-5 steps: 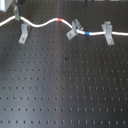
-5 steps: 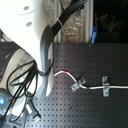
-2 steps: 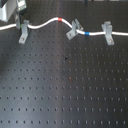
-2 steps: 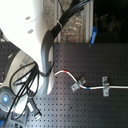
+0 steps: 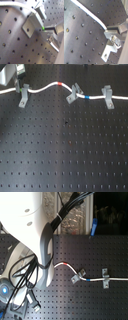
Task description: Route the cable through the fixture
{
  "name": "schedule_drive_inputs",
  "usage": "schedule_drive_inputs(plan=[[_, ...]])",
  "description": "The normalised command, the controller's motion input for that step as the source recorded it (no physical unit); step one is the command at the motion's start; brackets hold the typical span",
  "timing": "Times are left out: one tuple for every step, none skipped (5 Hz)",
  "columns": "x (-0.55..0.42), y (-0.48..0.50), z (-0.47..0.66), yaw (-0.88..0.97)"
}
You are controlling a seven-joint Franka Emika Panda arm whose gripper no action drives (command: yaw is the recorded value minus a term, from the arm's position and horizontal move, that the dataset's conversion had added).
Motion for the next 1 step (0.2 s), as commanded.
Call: schedule_drive_inputs(plan=[[-0.057,-0.435,-0.07,0.09]])
